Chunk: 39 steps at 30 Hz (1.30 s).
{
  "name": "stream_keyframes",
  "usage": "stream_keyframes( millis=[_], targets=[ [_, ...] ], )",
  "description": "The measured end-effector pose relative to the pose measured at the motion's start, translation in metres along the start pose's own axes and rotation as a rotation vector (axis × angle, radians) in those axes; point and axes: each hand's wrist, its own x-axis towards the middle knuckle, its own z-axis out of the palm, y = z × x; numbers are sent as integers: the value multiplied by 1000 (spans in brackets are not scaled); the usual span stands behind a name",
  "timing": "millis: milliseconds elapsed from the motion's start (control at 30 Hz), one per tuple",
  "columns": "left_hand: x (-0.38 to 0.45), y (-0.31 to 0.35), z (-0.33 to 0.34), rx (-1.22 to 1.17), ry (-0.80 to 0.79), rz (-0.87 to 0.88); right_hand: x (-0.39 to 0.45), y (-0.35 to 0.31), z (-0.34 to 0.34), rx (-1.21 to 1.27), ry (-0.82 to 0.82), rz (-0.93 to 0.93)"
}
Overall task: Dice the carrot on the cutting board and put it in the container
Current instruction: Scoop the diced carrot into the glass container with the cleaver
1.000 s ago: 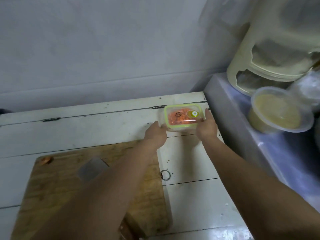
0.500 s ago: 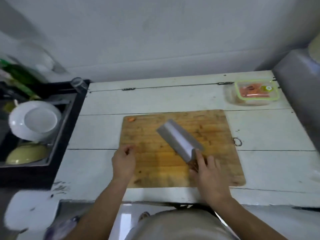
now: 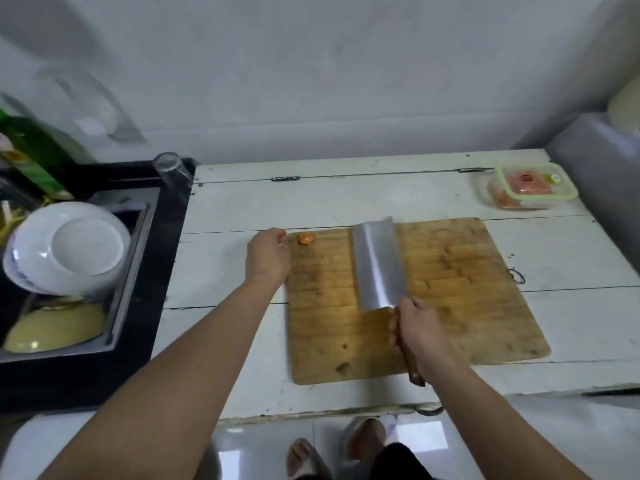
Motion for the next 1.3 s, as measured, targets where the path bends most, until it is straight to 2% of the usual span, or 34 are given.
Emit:
stream_keyframes(
  millis=[133, 267, 400, 700, 800, 900, 1033, 1133, 1300],
  targets=[
    [16, -17, 9, 196, -131, 171, 20, -7, 33, -100, -40, -46],
    [8, -38, 22, 311, -91, 266, 29, -16, 57, -227, -78, -83],
    [1, -38, 34, 471, -97, 240, 32, -18, 66, -282, -79, -71],
    [-11, -22, 54, 457, -96, 226, 32, -21, 68, -279, -97, -56],
    [-11, -20, 52, 380, -16, 260, 32, -21, 63, -256, -115, -60],
    [-12, -23, 45, 155, 114, 290, 33, -22, 57, -237, -158, -41],
    [-23, -23, 29, -164, 207, -9, 31, -21, 45, -142, -225, 14],
    [-43, -28, 19, -270, 179, -115, 28, -17, 28, -104, -286, 36],
    [-75, -44, 15, -181, 97, -46, 23, 1, 5, -100, -324, 61]
  ],
)
